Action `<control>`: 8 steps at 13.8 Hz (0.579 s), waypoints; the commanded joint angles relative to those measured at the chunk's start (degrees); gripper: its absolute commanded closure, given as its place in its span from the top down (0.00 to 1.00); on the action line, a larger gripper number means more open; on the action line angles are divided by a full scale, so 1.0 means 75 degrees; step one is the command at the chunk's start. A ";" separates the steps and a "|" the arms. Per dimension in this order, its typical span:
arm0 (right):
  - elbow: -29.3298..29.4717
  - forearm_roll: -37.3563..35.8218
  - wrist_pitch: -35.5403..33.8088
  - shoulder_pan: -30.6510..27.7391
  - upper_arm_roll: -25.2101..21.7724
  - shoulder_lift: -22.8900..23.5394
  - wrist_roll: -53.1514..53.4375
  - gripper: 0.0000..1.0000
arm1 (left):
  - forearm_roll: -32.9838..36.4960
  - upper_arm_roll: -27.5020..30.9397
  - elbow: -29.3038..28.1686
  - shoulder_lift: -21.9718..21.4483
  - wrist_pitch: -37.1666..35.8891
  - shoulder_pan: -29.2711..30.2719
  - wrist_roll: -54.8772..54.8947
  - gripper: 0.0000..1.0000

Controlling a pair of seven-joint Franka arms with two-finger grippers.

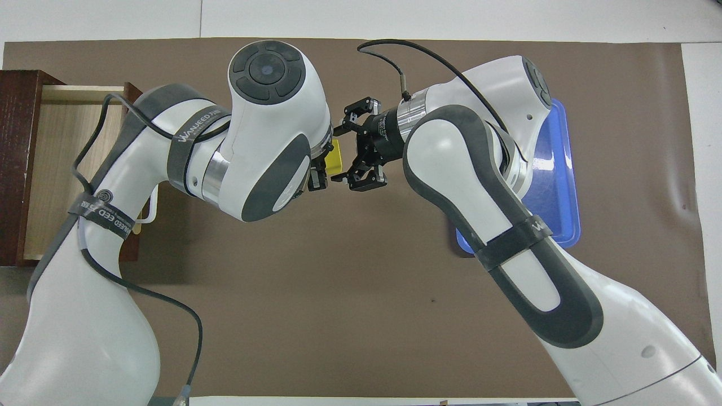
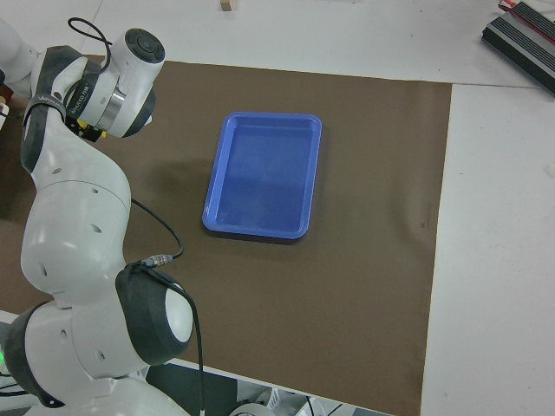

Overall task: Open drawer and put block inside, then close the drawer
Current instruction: 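Grasp the cube with the left gripper and open the right gripper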

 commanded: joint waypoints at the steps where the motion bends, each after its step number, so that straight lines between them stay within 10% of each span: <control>1: -0.0106 0.0136 0.0028 -0.0096 0.0033 -0.0077 0.0059 0.88 | 0.0125 0.0103 -0.0010 -0.0021 -0.0006 -0.0048 -0.0064 0.00; 8: -0.0164 0.0112 -0.0031 -0.0190 0.0010 -0.0124 0.0013 0.89 | 0.0102 0.0138 0.0025 -0.0209 -0.0169 0.0280 -0.0006 0.00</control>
